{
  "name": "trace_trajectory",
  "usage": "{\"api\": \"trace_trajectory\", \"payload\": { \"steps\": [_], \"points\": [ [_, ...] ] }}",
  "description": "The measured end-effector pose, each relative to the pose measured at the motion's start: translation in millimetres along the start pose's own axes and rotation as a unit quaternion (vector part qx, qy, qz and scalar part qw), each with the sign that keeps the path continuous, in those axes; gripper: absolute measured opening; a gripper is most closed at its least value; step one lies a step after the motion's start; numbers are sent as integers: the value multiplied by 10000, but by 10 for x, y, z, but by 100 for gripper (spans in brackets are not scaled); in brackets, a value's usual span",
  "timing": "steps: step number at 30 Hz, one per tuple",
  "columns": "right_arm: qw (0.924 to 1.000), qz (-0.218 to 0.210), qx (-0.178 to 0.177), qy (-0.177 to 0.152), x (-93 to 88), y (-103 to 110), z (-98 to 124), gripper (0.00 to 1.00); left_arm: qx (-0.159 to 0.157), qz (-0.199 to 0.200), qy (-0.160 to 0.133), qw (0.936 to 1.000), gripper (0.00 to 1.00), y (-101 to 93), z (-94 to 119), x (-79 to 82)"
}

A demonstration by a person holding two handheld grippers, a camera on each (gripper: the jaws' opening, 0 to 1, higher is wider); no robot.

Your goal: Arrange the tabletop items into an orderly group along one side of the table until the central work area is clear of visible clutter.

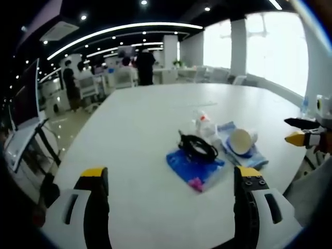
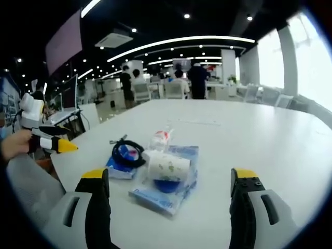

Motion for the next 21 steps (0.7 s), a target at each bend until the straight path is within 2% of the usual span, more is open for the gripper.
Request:
{"api": "trace_trajectory", "payload": {
  "steps": [9, 21],
  "points": [
    [9998, 123, 114, 104, -20, 48, -24, 96, 6, 6, 1, 10000, 97, -28, 20, 16],
    [9994, 234, 263, 60, 16, 129, -37, 96, 9, -26, -32, 10000, 98, -62, 67, 22]
  ]
}}
Point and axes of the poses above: the point that each gripper's makers call its tool centre point, and the gripper's own axes: z roughly backward along the fingers, y roughly to its left, x roughly out of its top, the point moved 3 cm from there along z, roughly backward along the fingers, and after that the axes turned 8 degrees about x, right-handed, at the moved point
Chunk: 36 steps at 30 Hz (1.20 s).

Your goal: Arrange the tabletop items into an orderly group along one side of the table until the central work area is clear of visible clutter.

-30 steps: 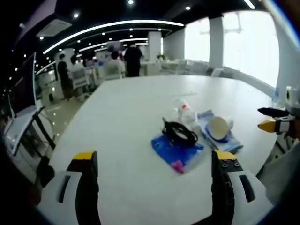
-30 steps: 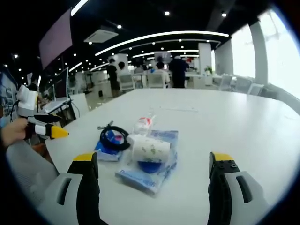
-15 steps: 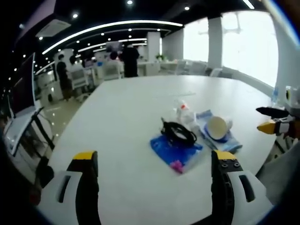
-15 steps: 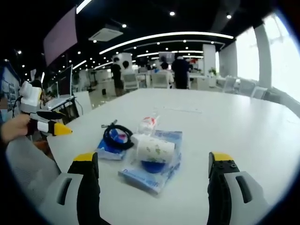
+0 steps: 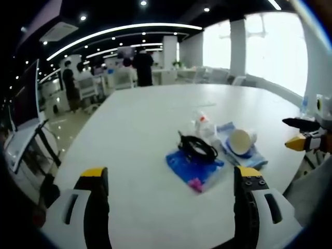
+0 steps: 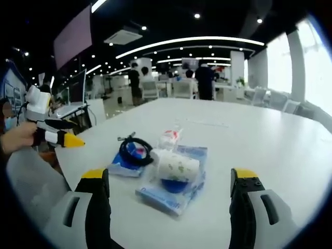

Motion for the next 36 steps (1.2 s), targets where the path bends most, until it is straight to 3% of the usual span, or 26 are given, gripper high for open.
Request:
{"api": "trace_trajectory", "payload": {
  "steps": [24, 36],
  "points": [
    [9984, 306, 476, -15, 182, 119, -165, 95, -97, -67, -52, 9999, 98, -17, 9, 16],
    [9960, 589, 645, 189, 234, -92, -316, 96, -105, -84, -26, 9999, 99, -8, -2, 8]
  ]
}}
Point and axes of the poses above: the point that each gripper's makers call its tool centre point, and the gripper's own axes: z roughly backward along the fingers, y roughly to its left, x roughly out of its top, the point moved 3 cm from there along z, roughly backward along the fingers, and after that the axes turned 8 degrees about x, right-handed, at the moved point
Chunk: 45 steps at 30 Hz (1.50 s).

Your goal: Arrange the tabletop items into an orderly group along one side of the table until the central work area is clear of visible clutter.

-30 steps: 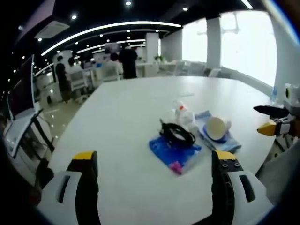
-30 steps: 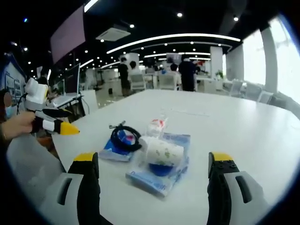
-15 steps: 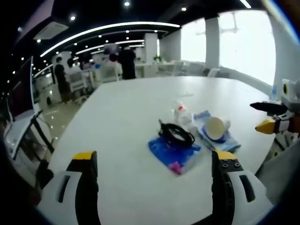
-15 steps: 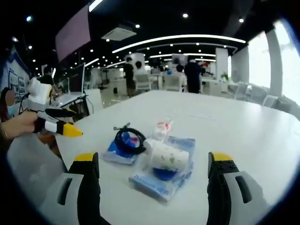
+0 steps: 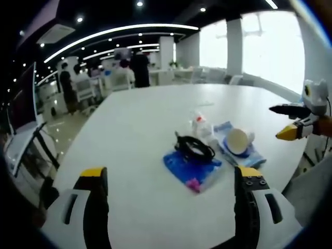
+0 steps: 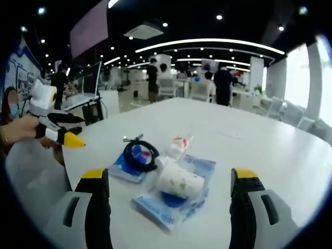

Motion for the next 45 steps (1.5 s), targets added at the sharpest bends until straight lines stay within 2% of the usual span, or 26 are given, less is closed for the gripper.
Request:
{"api": "trace_trajectory", "payload": {
  "steps": [13, 23, 28, 32, 36, 42, 45],
  "points": [
    [9996, -4, 175, 226, -84, -160, -126, 97, -36, 33, 67, 10000, 99, -11, -24, -19],
    [9984, -94, 472, 296, -157, -218, -269, 98, -52, 19, 124, 9999, 99, -21, -26, -39],
    [9964, 13, 768, 346, -189, -214, -341, 99, -59, 25, 133, 9999, 98, -24, -32, -43],
    [9960, -32, 828, 344, -224, -269, -387, 99, -61, 2, 155, 9999, 98, -33, -33, -52],
    [9941, 55, 1033, 326, -241, -274, -428, 99, -42, -6, 180, 9998, 98, -27, -34, -59],
    [9887, 166, 1447, 344, -280, -229, -504, 99, -30, -6, 214, 9998, 98, -22, -46, -75],
    [9852, 370, 1622, 414, -312, -220, -541, 99, -18, -11, 235, 9997, 98, -17, -53, -83]
  ]
}}
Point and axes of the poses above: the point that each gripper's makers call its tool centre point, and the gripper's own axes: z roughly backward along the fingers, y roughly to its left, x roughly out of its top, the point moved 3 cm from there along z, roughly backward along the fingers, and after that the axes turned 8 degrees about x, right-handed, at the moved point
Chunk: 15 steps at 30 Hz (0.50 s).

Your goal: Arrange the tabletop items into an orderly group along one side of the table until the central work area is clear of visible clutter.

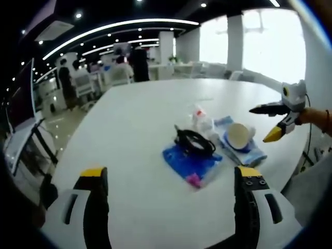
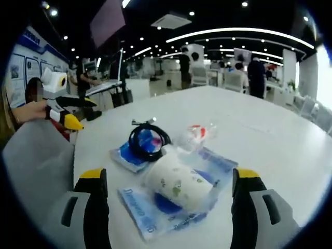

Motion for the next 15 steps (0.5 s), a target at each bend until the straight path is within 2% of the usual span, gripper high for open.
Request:
{"api": "trace_trajectory", "payload": {
  "steps": [5, 15],
  "points": [
    [9994, 129, 309, 23, -28, 7, -54, 98, -17, 8, 81, 10000, 98, -2, -16, -34],
    [9976, 347, 518, 304, -164, -66, -126, 90, 12, 6, 163, 9999, 98, 11, -20, -68]
  ]
}}
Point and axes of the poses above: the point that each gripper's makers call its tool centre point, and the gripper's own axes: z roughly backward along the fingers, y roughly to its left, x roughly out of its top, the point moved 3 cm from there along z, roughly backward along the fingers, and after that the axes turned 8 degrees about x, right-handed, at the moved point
